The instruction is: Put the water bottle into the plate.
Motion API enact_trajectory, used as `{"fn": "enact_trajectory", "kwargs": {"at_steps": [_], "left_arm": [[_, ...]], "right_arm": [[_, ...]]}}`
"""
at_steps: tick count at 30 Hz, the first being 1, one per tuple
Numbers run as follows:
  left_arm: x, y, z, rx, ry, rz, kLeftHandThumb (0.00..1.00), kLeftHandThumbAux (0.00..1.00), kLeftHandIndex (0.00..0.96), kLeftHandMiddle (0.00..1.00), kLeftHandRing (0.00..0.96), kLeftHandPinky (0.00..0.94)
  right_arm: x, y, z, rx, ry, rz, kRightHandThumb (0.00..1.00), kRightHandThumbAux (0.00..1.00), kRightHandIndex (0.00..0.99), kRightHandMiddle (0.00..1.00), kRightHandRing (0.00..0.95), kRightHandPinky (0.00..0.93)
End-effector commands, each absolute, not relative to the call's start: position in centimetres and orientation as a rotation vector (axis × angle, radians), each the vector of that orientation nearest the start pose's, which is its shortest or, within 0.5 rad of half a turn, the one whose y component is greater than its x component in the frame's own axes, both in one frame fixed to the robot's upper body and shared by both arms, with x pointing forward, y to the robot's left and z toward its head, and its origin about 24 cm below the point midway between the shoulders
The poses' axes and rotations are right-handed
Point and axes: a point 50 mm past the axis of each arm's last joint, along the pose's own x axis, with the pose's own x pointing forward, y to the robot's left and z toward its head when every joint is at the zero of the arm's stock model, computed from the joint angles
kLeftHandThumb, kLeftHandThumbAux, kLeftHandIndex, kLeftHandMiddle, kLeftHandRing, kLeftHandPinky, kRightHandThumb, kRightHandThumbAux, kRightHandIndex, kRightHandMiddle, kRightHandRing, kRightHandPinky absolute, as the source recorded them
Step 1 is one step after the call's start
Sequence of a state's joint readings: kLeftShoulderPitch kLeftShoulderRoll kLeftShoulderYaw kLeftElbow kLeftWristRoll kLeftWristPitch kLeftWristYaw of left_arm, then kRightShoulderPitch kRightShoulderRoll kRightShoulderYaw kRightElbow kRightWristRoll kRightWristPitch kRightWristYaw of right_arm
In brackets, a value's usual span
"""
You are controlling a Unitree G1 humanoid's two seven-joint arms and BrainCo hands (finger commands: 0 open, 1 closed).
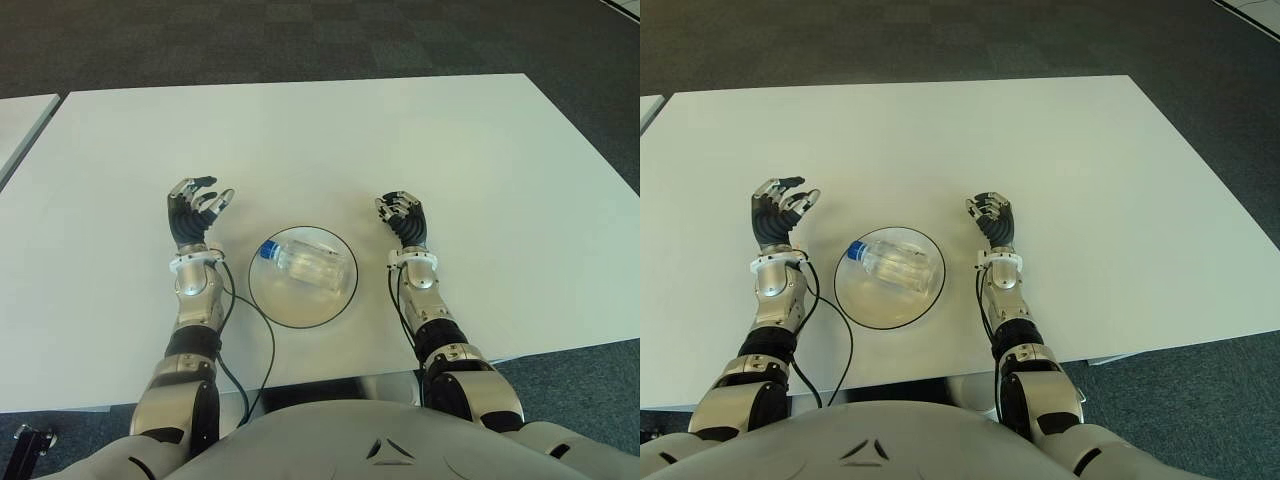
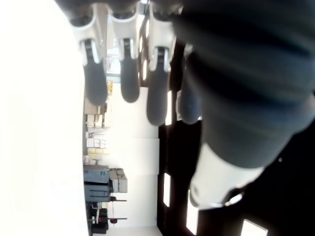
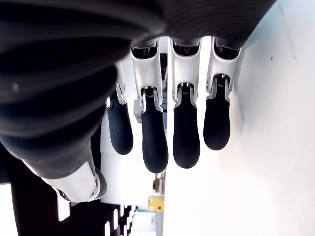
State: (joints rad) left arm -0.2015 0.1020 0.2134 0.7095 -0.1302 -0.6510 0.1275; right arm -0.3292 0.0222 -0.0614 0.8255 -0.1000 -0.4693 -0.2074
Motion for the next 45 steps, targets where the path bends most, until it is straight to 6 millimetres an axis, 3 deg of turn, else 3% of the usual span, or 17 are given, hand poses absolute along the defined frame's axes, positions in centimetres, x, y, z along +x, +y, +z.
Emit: {"fn": "enact_trajectory", "kwargs": {"at_steps": [1,4,9,21,45], "left_arm": [[25.4,21.5,-1.0,0.009,-0.117,0.294,0.574,0.764,0.455,0.554,0.536,0.508],[25.0,21.2,-1.7,0.051,-0.093,0.267,0.666,0.729,0.439,0.567,0.544,0.515],[24.5,21.2,-2.7,0.096,-0.045,0.241,0.693,0.718,0.435,0.579,0.55,0.531],[23.8,21.6,-4.3,0.109,0.057,0.192,0.701,0.716,0.435,0.598,0.569,0.559],[23.4,22.9,-4.7,0.081,0.085,0.178,0.701,0.717,0.433,0.589,0.563,0.549]], "right_arm": [[28.9,-13.6,-2.1,-0.054,0.069,-0.123,0.708,0.73,0.428,0.561,0.573,0.55],[28.9,-13.6,-2.1,-0.059,0.075,-0.125,0.708,0.73,0.428,0.561,0.572,0.549],[29.0,-13.7,-2.3,-0.064,0.088,-0.129,0.708,0.729,0.428,0.563,0.57,0.547],[29.0,-13.6,-2.4,-0.065,0.094,-0.122,0.708,0.73,0.427,0.559,0.568,0.548],[28.9,-13.3,-2.5,-0.077,0.106,-0.129,0.708,0.73,0.427,0.563,0.572,0.54]]}}
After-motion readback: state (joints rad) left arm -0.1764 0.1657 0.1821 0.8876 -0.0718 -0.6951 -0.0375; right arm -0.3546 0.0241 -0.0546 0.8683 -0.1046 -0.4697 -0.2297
